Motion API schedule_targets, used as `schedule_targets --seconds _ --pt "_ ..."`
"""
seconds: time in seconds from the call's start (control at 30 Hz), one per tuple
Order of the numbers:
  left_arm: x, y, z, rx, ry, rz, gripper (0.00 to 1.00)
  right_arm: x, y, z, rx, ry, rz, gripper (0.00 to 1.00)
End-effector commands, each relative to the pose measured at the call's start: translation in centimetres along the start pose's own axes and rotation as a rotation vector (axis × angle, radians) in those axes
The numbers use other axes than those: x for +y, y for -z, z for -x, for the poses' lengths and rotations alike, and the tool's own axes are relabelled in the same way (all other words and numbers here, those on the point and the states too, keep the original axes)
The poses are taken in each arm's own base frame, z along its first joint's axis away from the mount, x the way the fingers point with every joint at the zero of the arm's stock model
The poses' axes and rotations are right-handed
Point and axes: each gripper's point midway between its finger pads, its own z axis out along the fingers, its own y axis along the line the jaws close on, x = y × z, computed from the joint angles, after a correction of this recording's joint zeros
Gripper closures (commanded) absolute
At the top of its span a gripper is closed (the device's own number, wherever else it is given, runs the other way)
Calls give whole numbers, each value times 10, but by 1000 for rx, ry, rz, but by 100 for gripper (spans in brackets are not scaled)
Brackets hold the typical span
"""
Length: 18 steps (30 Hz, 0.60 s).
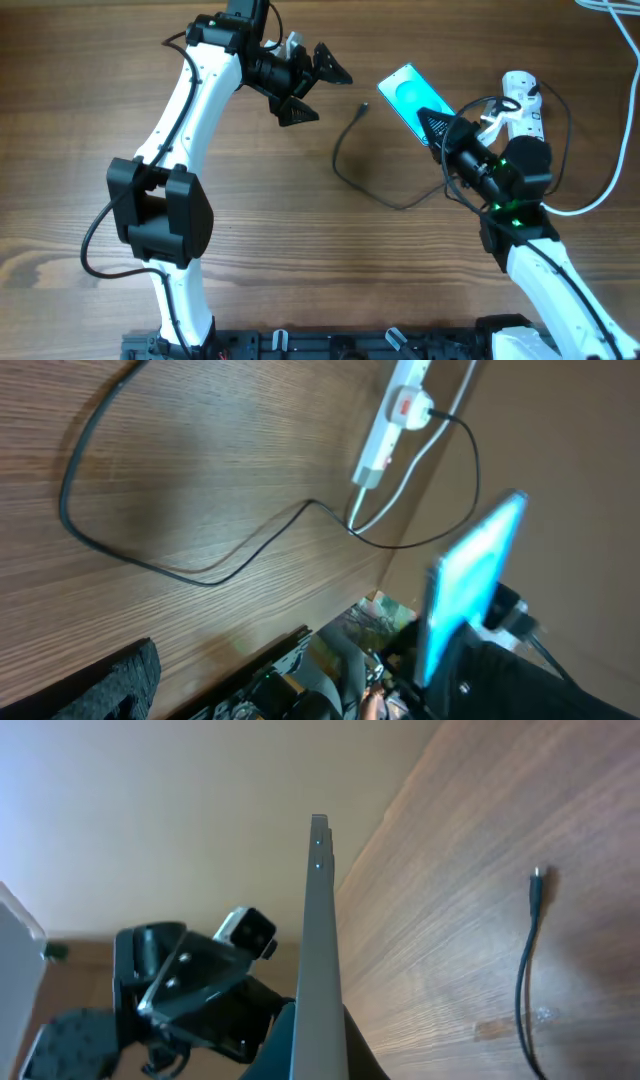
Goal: Plug charger to phone and switch on socket
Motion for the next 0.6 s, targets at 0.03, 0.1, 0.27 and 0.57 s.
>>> schedule_targets --seconds 0.03,0.1,0.27,0.57 --pt "-44 11 -13 47 -133 -178 0 6 -18 1 -81 -93 31 96" --pt "-55 14 -18 77 -158 -238 2 7 -25 0 -153 -110 30 96" --pt "-68 11 -29 125 -193 -293 5 6 -26 9 -259 -227 31 96" --pt "-99 -19 -50 180 -227 -316 25 39 -28 22 -280 -373 130 96"
